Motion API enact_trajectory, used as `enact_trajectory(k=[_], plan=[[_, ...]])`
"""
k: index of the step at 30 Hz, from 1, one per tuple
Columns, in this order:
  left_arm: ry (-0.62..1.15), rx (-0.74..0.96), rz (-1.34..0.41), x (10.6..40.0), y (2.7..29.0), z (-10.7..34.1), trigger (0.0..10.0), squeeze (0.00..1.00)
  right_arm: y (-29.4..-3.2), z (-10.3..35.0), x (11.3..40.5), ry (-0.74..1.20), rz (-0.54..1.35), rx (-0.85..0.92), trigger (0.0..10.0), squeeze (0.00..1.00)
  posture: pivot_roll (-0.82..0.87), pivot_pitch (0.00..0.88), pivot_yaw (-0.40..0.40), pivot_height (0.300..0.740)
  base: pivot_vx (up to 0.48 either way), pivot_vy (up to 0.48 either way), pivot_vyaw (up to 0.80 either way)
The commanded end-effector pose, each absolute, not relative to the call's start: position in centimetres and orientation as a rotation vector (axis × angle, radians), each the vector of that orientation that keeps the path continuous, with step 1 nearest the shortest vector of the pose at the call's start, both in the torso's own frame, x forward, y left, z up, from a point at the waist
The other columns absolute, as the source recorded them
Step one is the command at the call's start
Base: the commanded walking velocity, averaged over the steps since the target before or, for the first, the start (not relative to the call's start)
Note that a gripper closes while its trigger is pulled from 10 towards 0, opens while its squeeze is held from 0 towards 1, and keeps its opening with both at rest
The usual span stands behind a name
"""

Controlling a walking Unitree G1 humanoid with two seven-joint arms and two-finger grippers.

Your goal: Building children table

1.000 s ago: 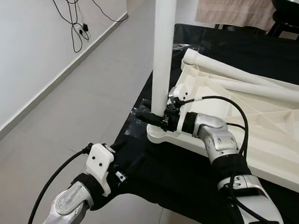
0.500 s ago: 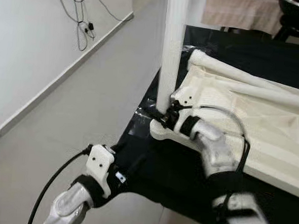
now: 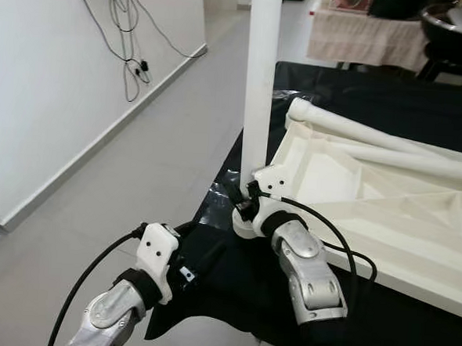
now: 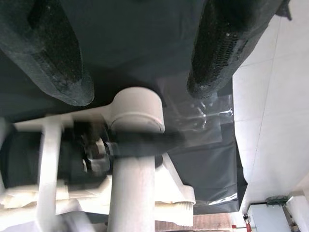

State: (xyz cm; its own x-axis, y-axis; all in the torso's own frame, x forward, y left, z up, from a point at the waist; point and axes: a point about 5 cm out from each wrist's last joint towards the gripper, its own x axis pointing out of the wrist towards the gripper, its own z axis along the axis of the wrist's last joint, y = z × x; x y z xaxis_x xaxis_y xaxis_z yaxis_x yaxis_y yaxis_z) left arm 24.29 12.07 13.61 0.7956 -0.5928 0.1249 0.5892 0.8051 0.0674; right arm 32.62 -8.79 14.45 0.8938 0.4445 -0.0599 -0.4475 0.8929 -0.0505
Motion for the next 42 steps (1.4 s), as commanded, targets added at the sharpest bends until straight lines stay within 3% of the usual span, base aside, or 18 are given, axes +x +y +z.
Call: enact_trajectory(k=[1, 8, 11, 15, 16, 17, 18, 22, 37, 42], plan=[[-0.134, 0.032, -0.611, 24.4, 12.4, 13.3, 10.0, 0.0, -8.5, 14.4, 32.5, 0.053, 0.485, -0.038, 10.0, 1.0, 0.0, 0.111, 0.05, 0.74, 0.0, 0.0, 0.0], [-0.115, 0.059, -0.448, 25.5, 13.7, 13.2, 10.0, 0.0, -11.2, 16.3, 29.2, -0.071, 0.615, 0.04, 10.0, 1.0, -0.03, 0.112, 0.064, 0.74, 0.0, 0.0, 0.0], [-0.113, 0.166, -0.341, 25.7, 14.5, 13.2, 10.0, 0.0, -13.5, 15.4, 27.3, -0.08, 0.546, 0.048, 10.0, 1.0, -0.05, 0.112, 0.07, 0.74, 0.0, 0.0, 0.0], [-0.108, 0.199, -0.29, 25.8, 15.0, 13.1, 10.0, 0.0, -14.2, 14.8, 26.7, -0.073, 0.476, 0.056, 10.0, 1.0, -0.05, 0.108, 0.077, 0.74, 0.0, 0.0, 0.0], [-0.095, 0.208, -0.254, 25.9, 15.4, 12.9, 10.0, 0.0, -14.6, 14.3, 26.6, -0.064, 0.413, 0.046, 10.0, 0.6, -0.05, 0.103, 0.082, 0.74, 0.0, 0.0, 0.0], [-0.095, 0.208, -0.254, 25.9, 15.4, 12.9, 10.0, 0.0, -14.6, 14.3, 26.6, -0.064, 0.413, 0.046, 10.0, 0.6, -0.05, 0.103, 0.082, 0.74, 0.0, 0.0, 0.0], [-0.083, 0.227, -0.213, 26.0, 15.8, 12.8, 10.0, 0.0, -15.1, 14.0, 26.5, -0.062, 0.348, 0.033, 10.0, 0.0, -0.06, 0.099, 0.086, 0.74, 0.0, 0.0, 0.0], [-0.054, 0.255, -0.134, 25.8, 16.9, 12.1, 10.0, 0.0, -16.5, 13.3, 26.5, -0.018, 0.208, -0.026, 10.0, 0.0, -0.06, 0.089, 0.092, 0.74, 0.0, 0.0, 0.0], [-0.034, 0.24, -0.097, 26.2, 16.9, 11.8, 10.0, 0.0, -17.6, 12.4, 26.9, 0.049, 0.117, -0.028, 10.0, 0.0, -0.05, 0.087, 0.071, 0.74, 0.0, 0.339, 0.0], [-0.039, 0.229, -0.117, 26.3, 16.6, 11.8, 10.0, 0.0, -17.7, 12.5, 26.9, 0.04, 0.094, -0.031, 10.0, 0.0, -0.06, 0.088, 0.067, 0.74, 0.0, 0.0, -0.16]])
